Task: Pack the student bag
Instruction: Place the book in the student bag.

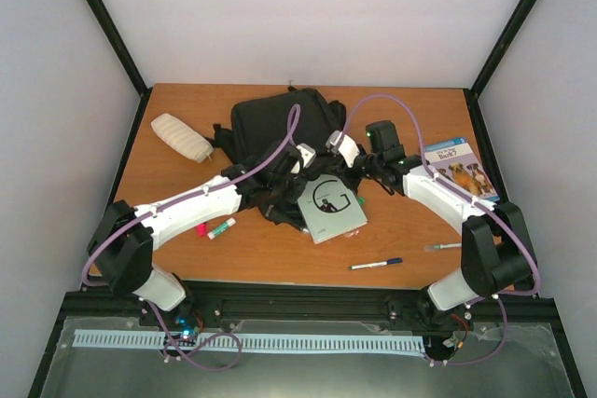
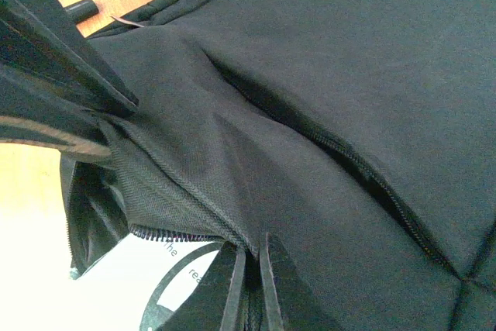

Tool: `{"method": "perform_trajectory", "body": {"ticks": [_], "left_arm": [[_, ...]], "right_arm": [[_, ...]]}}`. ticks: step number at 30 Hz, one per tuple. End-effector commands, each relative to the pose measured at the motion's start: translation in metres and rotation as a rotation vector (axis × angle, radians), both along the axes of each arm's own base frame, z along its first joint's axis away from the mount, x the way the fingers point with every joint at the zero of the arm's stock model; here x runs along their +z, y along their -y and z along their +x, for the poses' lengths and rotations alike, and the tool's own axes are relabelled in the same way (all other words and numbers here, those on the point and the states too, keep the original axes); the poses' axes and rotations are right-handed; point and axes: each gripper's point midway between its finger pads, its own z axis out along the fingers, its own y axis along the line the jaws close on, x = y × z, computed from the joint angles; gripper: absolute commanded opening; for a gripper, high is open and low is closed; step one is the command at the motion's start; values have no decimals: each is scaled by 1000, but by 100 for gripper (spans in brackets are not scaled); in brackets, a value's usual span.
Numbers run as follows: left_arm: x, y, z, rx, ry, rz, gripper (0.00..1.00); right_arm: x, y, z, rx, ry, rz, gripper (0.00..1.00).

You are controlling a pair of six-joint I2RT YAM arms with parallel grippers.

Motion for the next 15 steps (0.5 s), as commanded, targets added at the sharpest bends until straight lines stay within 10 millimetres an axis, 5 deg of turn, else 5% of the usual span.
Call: {"method": "perform_trajectory", "body": {"ticks": [1, 4, 5, 7, 8, 15], "left_arm": [[10, -2, 18, 39, 67, 13, 8], [13, 1, 17, 23, 70, -7, 6], [13, 3, 16, 13, 65, -16, 13], [9, 9, 12, -20, 47, -28, 45], [6, 10, 12, -26, 40, -26, 51], [-5, 9, 20, -13, 46, 28, 24]], "right_arm": [[28, -3, -8, 33, 64, 64, 3], [32, -3, -10, 35, 65, 72, 3], [34, -3, -10, 33, 67, 75, 3], [36, -4, -11, 34, 64, 83, 3], [36, -4, -10, 32, 61, 87, 3], [38, -5, -10, 34, 53, 98, 3]]}}
